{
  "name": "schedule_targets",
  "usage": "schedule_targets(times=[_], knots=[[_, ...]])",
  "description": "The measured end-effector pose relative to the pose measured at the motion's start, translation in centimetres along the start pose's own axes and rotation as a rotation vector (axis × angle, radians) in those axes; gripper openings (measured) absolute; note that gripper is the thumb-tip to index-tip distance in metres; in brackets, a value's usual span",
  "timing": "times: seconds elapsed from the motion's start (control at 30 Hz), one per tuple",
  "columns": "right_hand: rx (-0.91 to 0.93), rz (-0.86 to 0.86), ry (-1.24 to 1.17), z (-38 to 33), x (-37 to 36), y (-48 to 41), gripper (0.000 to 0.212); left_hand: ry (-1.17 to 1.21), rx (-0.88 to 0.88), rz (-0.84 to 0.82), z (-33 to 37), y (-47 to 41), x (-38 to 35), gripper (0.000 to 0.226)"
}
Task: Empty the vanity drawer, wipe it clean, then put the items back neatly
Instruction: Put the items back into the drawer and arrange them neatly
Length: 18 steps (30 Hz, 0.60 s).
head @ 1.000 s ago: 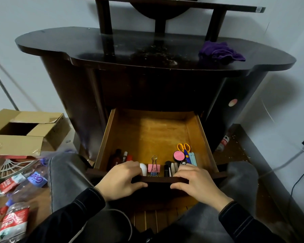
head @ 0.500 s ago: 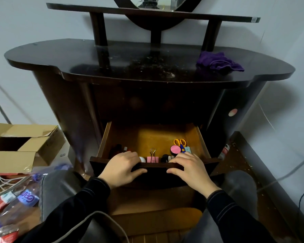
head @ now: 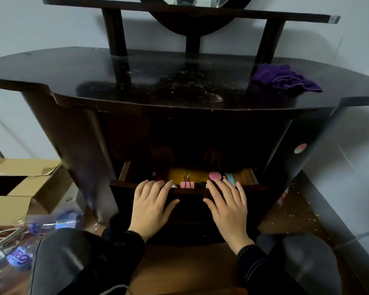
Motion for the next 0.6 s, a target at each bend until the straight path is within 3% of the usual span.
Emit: schedule_targets(times=[0.33, 0.6], knots=[[-0.028, 0.022, 0.089, 0.6, -2.5, 4.5, 0.074, 0.005, 0.103, 0.015, -1.2, 5.1, -2.2, 0.083], [-0.024, -0.057, 0.06, 1.9, -5.0, 3.3, 0.065, 0.075, 0.195, -0.025, -1.2, 3.6, -4.2, 0.077]])
Point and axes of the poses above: each hand's wrist, its own y-axis away from the middle knuckle, its own x-axis out of the back of the hand, z = x × y, the point moved 8 cm from there along -y, towards the middle knuckle, and after that the axes turned 5 degrees about -z, right-handed, at the moved point
